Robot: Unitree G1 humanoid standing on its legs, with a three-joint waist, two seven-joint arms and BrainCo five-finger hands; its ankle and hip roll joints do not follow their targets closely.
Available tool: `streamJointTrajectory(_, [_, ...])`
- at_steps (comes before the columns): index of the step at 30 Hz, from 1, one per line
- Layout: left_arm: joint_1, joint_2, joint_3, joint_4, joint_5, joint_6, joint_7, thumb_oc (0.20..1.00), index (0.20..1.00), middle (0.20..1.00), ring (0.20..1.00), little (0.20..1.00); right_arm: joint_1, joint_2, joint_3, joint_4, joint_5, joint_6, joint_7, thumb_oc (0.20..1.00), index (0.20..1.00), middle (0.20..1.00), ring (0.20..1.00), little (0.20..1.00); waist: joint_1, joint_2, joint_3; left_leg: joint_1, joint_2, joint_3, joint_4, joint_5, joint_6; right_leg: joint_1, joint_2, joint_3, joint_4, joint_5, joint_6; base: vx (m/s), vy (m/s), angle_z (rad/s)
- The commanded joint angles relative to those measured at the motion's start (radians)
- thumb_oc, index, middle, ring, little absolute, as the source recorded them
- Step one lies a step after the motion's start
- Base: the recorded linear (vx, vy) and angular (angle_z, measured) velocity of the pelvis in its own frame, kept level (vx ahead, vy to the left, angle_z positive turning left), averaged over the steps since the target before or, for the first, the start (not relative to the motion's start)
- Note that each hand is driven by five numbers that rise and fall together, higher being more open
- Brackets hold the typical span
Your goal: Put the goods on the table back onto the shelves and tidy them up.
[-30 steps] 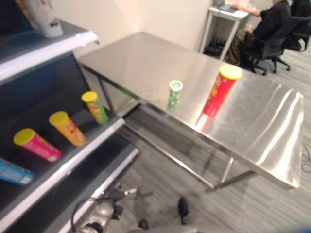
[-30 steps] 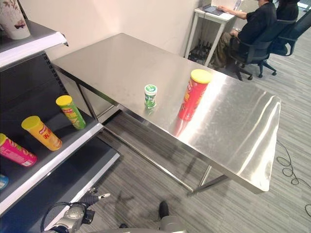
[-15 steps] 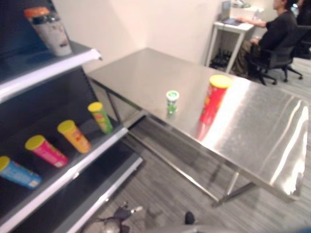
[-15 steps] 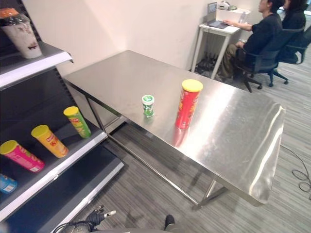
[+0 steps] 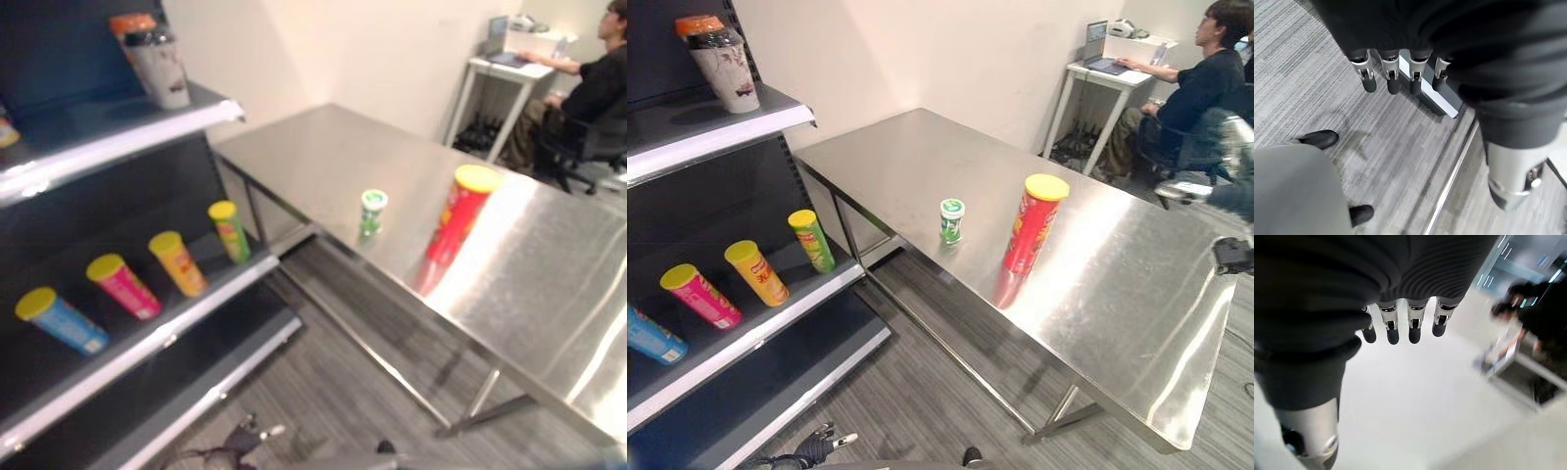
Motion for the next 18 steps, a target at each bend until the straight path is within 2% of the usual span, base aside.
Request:
streamJointTrajectory(1, [-0.059, 0.038, -0.024, 0.015, -0.016, -0.024, -0.012, 1.000, 1.000, 1.000, 1.000, 1.000, -0.133, -0.039, 0.061, 0.039, -0.035, -0.007, 0.027, 1.000, 1.000, 1.000, 1.000, 1.000, 0.043, -0.071, 0.015, 0.002, 0.028, -0.018, 0.010, -0.075, -0.050, 0.036, -0.067, 0.033, 0.017, -0.085, 0.093, 0.00, -0.014, 0.15])
streamJointTrajectory(3, [-0.058, 0.036, -0.040, 0.006, -0.012, -0.026, -0.011, 1.000, 1.000, 1.000, 1.000, 1.000, -0.220, -0.048, 0.163, 0.059, -0.063, -0.006, 0.028, 1.000, 1.000, 1.000, 1.000, 1.000, 0.052, -0.071, 0.015, 0.000, 0.029, -0.023, 0.010, -0.073, -0.052, 0.040, -0.067, 0.025, 0.015, -0.087, 0.092, 0.00, -0.019, 0.07])
streamJointTrajectory(8, [-0.070, 0.036, -0.056, -0.009, -0.031, -0.027, -0.007, 1.000, 1.000, 1.000, 1.000, 1.000, -0.327, -0.049, 0.317, 0.089, -0.092, 0.008, 0.050, 1.000, 1.000, 1.000, 1.000, 1.000, 0.072, -0.070, 0.022, -0.018, 0.030, -0.049, 0.010, -0.059, -0.061, 0.050, -0.067, -0.011, 0.016, -0.095, 0.087, 0.00, -0.024, 0.13])
streamJointTrajectory(14, [-0.067, 0.030, -0.063, 0.005, -0.031, -0.027, -0.008, 1.000, 1.000, 1.000, 1.000, 1.000, -0.354, -0.037, 0.357, 0.094, -0.078, 0.013, 0.063, 1.000, 1.000, 1.000, 1.000, 1.000, 0.080, -0.070, 0.022, -0.028, 0.028, -0.068, 0.010, -0.054, -0.064, 0.061, -0.069, -0.036, 0.016, -0.100, 0.085, 0.01, -0.017, 0.23])
streamJointTrajectory(18, [-0.058, 0.029, -0.057, 0.012, -0.031, -0.029, -0.010, 1.000, 1.000, 1.000, 1.000, 1.000, -0.338, -0.057, 0.391, 0.061, -0.057, 0.017, 0.107, 1.000, 1.000, 1.000, 1.000, 1.000, 0.085, -0.071, 0.025, -0.033, 0.027, -0.080, 0.010, -0.050, -0.069, 0.066, -0.072, -0.052, 0.017, -0.103, 0.084, 0.00, -0.010, 0.10])
